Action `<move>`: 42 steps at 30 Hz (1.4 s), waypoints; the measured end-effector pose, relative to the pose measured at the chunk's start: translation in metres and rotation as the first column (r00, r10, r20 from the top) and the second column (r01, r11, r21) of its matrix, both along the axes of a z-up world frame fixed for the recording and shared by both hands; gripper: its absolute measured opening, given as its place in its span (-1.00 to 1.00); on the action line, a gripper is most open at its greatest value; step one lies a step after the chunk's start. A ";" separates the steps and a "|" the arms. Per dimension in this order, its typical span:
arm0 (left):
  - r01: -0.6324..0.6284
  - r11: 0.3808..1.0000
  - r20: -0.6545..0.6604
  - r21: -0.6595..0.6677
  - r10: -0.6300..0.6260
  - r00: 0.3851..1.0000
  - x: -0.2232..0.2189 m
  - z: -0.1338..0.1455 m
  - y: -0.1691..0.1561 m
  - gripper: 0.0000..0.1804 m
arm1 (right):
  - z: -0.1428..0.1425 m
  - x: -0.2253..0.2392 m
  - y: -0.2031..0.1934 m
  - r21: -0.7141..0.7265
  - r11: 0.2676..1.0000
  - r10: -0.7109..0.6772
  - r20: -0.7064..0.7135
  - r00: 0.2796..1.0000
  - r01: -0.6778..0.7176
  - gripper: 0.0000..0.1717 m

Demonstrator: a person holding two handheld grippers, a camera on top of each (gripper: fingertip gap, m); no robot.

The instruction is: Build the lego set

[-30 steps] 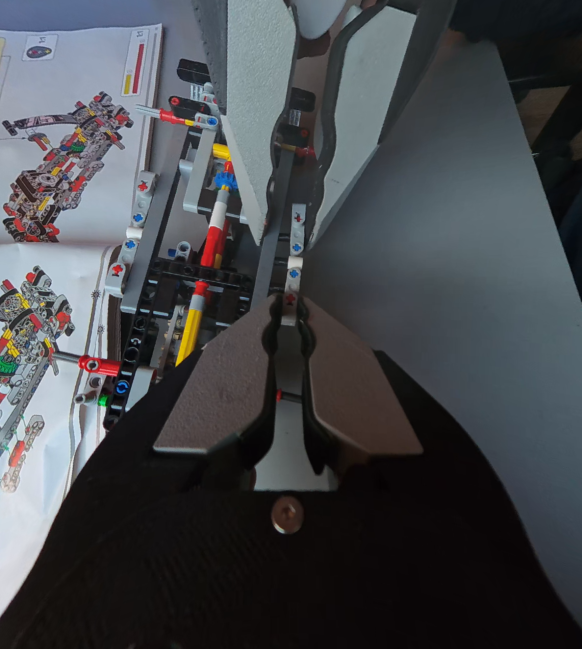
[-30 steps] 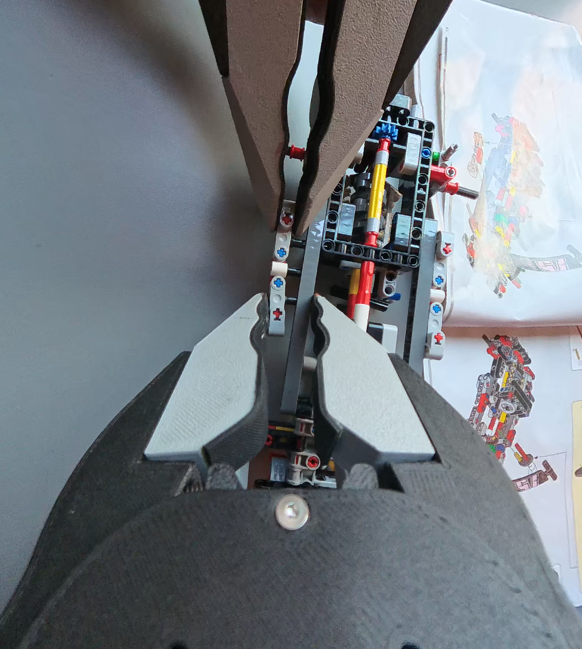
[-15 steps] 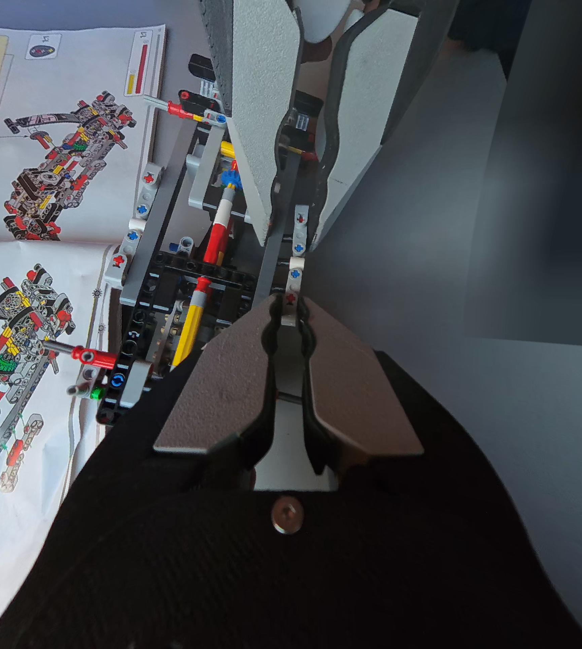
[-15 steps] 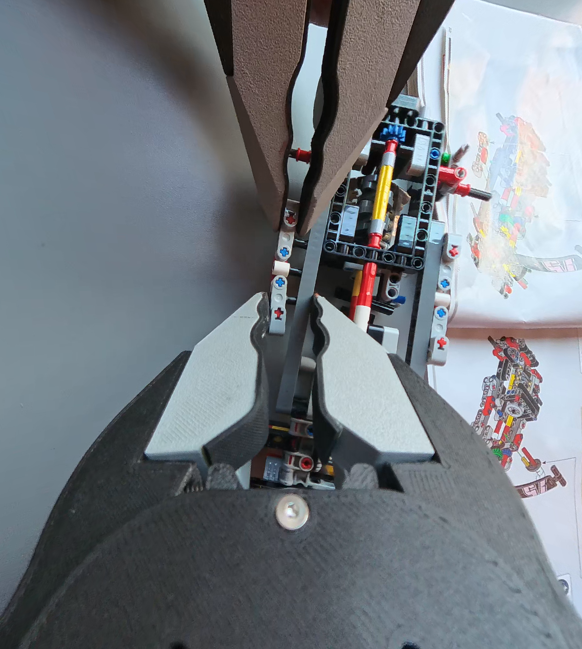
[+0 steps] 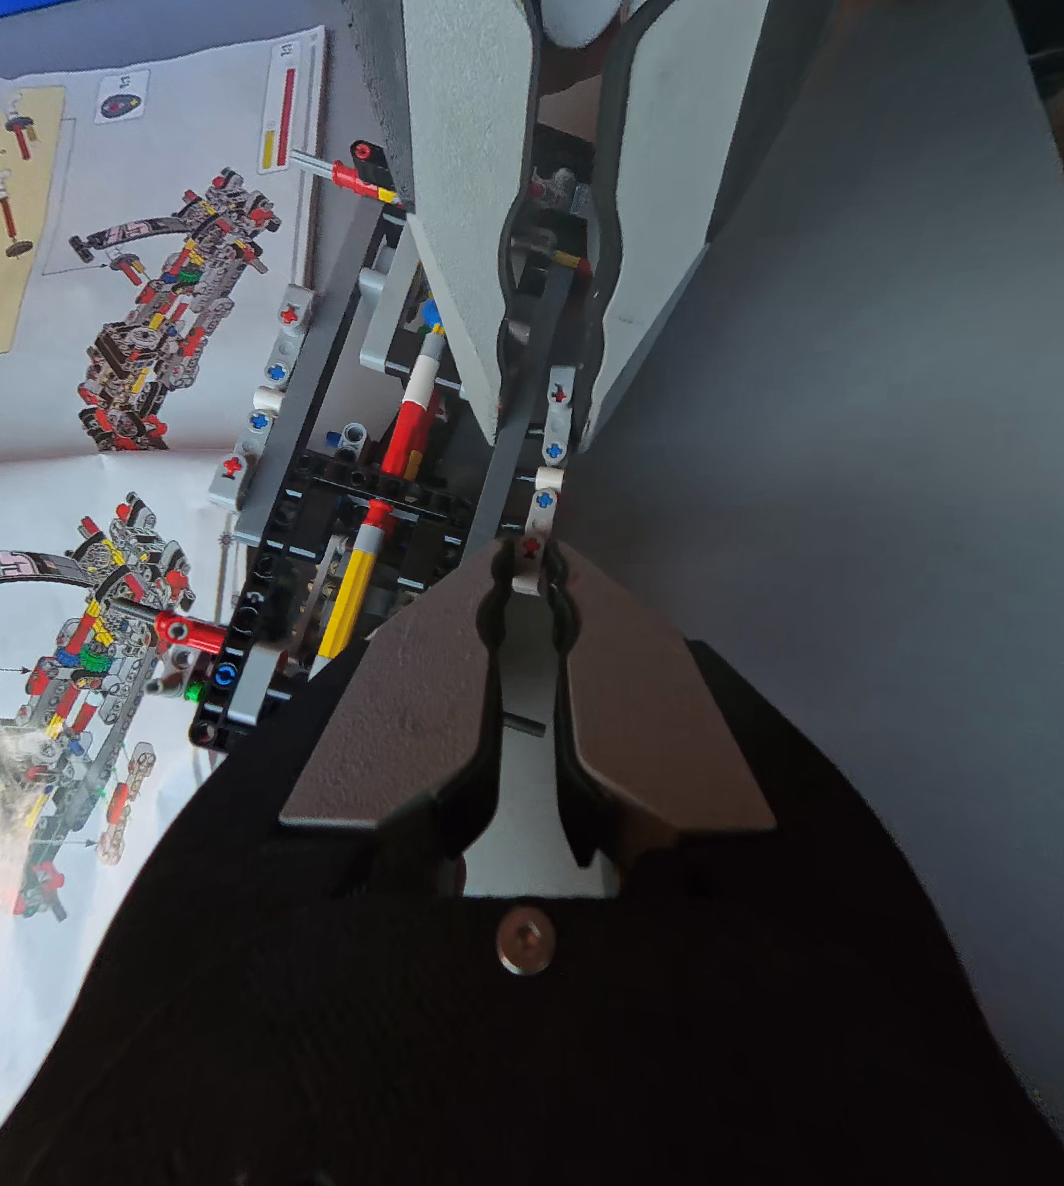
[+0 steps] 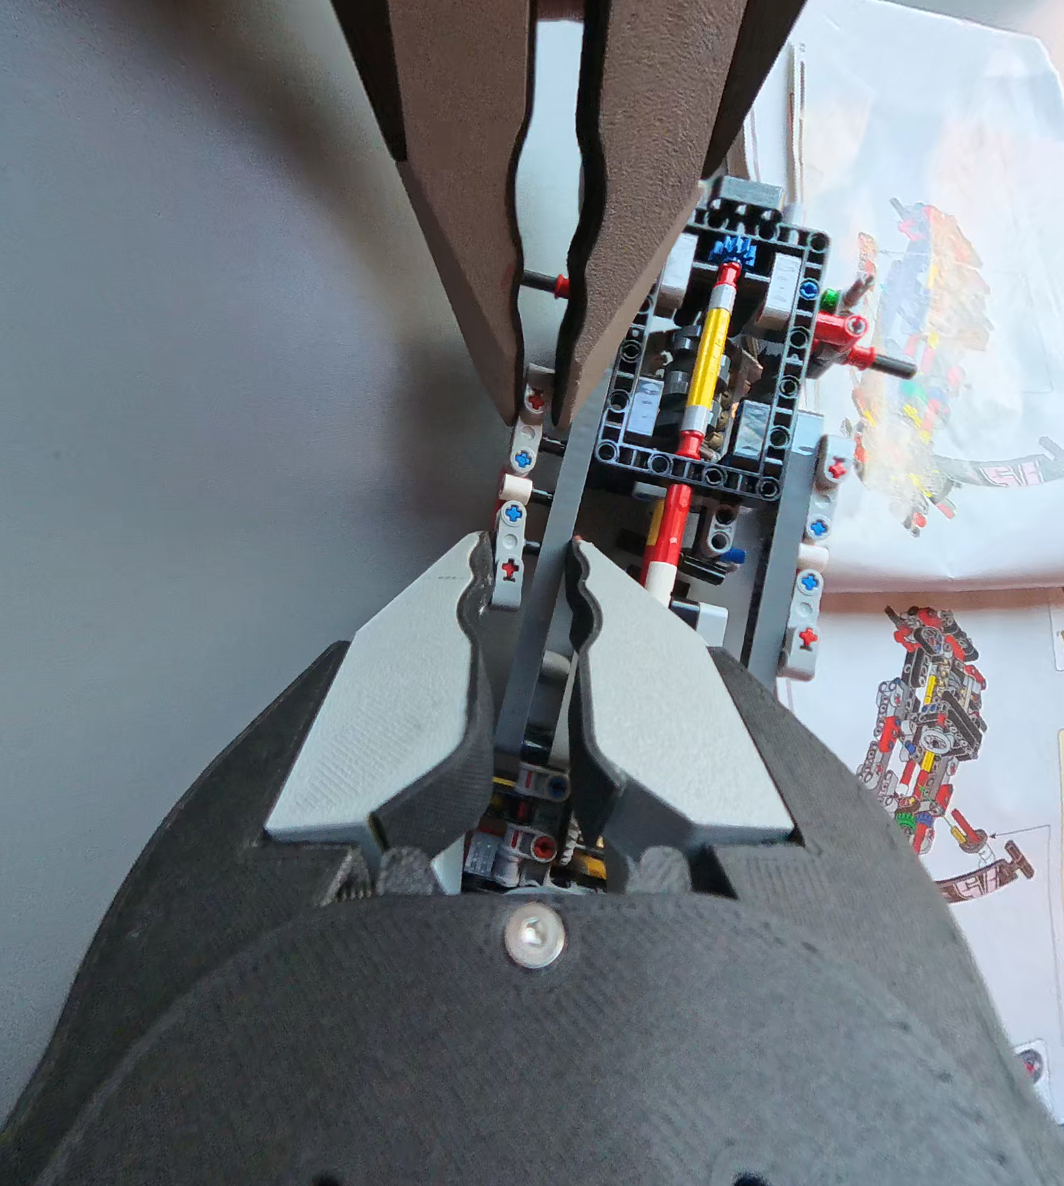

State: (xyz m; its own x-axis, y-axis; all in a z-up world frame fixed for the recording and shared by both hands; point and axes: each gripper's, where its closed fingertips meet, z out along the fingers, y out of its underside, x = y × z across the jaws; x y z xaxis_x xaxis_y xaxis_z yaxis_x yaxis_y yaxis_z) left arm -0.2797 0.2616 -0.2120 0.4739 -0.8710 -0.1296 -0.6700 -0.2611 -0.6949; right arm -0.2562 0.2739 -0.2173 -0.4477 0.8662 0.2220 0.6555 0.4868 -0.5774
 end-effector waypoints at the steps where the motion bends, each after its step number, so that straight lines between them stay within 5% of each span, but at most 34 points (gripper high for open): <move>1: -0.007 1.000 -0.003 0.005 0.007 1.000 0.000 0.000 0.000 -0.92 | 0.000 0.000 0.000 0.004 1.000 0.000 0.000 1.000 0.000 -0.77; 8: -0.043 0.991 -0.029 0.127 0.047 0.998 -0.003 0.003 0.000 -0.89 | -0.001 0.000 0.000 0.037 0.999 0.000 -0.015 1.000 0.000 -0.77; 10: -0.064 0.986 -0.037 0.156 0.071 0.997 -0.005 0.008 0.003 -0.73 | -0.001 0.000 0.000 0.041 0.999 -0.001 -0.023 1.000 0.002 -0.76; 26: -0.013 0.994 -0.181 0.109 0.033 0.983 -0.003 0.003 0.007 -0.71 | -0.001 -0.001 0.000 0.026 1.000 -0.010 -0.062 0.998 0.012 -0.76; 31: -0.133 0.986 -0.082 0.104 0.142 0.986 -0.007 0.012 0.001 -0.55 | -0.001 -0.001 0.000 0.065 0.997 -0.026 -0.072 0.997 0.030 -0.76; 39: 0.078 0.985 -0.211 0.151 -0.045 0.976 0.008 0.003 0.004 -0.40 | -0.005 -0.002 0.002 0.225 0.974 -0.003 -0.114 0.993 0.029 -0.76; 42: 0.147 0.977 -0.299 0.156 -0.095 0.949 0.013 -0.003 0.009 -0.51 | -0.006 -0.003 0.001 0.246 0.968 -0.015 -0.121 0.993 0.045 -0.76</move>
State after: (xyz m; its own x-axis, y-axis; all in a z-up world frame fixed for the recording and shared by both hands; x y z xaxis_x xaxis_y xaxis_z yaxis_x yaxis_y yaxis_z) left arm -0.2665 0.2702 -0.2151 0.2862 -0.8706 -0.4001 -0.8673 -0.0580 -0.4943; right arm -0.2590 0.2752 -0.2229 -0.3804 0.7898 0.4812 0.6066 0.6059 -0.5148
